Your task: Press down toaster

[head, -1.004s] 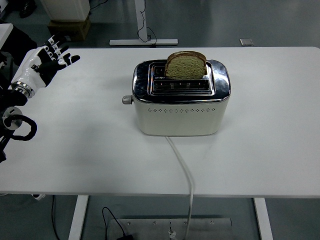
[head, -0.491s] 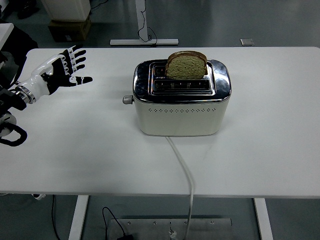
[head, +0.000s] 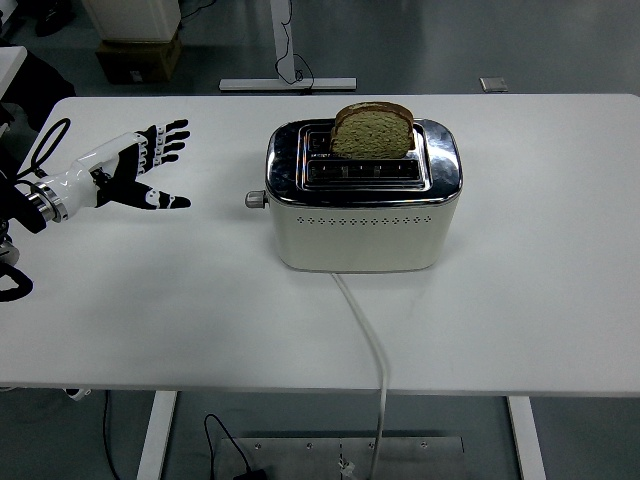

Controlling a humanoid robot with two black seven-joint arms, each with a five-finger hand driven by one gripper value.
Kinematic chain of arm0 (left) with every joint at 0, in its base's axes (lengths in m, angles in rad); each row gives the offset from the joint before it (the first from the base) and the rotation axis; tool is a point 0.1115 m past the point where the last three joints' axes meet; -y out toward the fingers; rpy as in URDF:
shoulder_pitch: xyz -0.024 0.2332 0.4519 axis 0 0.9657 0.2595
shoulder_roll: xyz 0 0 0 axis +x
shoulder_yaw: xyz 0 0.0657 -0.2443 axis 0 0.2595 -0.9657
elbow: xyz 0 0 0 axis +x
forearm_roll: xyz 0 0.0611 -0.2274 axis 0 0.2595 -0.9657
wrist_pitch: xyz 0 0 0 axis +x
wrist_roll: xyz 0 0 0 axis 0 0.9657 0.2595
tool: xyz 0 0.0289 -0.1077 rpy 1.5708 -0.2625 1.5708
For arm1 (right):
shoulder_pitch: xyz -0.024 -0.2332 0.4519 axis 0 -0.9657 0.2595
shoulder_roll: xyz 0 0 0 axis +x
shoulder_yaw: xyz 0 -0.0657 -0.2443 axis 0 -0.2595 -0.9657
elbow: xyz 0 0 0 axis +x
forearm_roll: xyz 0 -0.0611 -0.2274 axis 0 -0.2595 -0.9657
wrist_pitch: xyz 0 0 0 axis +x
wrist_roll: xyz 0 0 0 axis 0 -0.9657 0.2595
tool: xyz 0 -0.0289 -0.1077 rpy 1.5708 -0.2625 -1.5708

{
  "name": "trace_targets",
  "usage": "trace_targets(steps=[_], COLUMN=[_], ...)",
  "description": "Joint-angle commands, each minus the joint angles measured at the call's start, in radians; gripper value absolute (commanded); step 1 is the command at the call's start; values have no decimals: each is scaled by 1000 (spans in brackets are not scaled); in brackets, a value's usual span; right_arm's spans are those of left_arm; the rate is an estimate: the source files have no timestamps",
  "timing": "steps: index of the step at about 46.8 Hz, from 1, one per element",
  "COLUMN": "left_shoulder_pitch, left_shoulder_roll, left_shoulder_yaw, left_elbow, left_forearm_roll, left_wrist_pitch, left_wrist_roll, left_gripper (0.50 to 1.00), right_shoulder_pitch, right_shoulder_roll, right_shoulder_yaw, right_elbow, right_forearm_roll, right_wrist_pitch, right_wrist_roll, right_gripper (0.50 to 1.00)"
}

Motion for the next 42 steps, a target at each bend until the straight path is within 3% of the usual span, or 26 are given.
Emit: trace_targets(steps=[1,8,19,24,42], left_shoulder_pitch=[3,8,23,26,46], left_shoulder_roll=[1,2,65,70,110], left_shoulder_yaw=[0,0,0,0,3], left_elbow=[-4,-29,-174,-193,-266], left_forearm_roll=[44,113,201,264,360], left_wrist_pitch=[1,4,39,62,61], left_wrist_roll=[-1,-1,0,0,-3], left_gripper=[1000,1000,1000,1000,1000], right_shoulder_pitch=[0,0,0,0,0], right_shoulder_roll=[0,0,0,0,0], right_shoulder_yaw=[0,0,1,0,0], right_elbow=[1,0,0,0,0], right_forearm_roll=[0,0,0,0,0], right_wrist_pitch=[0,0,0,0,0], right_wrist_roll=[0,0,0,0,0], right_gripper=[998,998,998,998,998])
